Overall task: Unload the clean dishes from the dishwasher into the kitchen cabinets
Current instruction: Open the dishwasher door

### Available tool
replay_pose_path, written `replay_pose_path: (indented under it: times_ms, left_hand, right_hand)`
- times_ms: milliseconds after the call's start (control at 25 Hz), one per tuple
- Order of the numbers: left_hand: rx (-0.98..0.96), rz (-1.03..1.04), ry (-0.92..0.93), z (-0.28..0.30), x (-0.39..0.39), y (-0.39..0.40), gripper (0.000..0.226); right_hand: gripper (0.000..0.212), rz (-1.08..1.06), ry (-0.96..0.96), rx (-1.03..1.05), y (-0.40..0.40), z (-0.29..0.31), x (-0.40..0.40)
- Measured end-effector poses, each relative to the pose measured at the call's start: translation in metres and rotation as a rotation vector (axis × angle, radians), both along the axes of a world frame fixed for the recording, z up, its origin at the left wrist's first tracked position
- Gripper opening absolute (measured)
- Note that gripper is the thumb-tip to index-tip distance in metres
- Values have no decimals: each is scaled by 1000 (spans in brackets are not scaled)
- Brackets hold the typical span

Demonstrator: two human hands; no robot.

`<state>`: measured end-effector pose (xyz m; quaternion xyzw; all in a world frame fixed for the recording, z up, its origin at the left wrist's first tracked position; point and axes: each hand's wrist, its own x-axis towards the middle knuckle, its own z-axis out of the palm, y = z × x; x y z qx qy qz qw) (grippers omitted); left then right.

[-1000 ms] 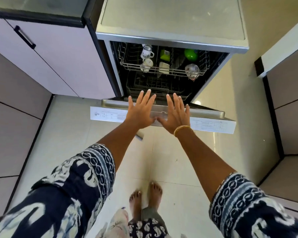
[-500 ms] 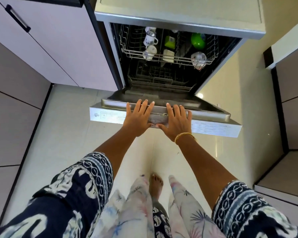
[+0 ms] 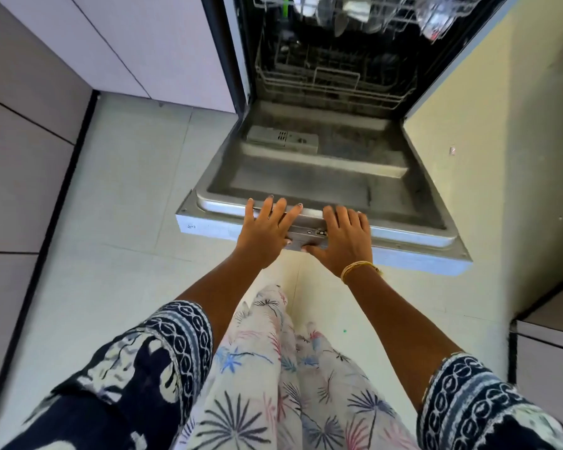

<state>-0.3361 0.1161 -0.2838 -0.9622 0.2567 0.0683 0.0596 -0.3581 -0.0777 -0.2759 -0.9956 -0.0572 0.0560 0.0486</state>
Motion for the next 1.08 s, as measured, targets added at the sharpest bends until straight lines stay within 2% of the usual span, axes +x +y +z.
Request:
replay_pose_path:
  times_ms: [160, 600, 880, 1080]
  left_hand:
    - [-35, 25, -47, -58, -41, 2, 82]
    - [-19, 37, 38, -262, -126, 17, 90]
    - [42, 44, 114, -336, -131, 21, 94]
    - [63, 82, 124, -359, -134, 19, 94]
  right_hand:
    - [78, -22, -31, -12, 8, -63, -41]
    - [69, -53, 60, -78, 30, -279, -132]
    - [70, -64, 138, -49, 30, -351, -140]
    - [73, -62, 135, -27, 29, -374, -143]
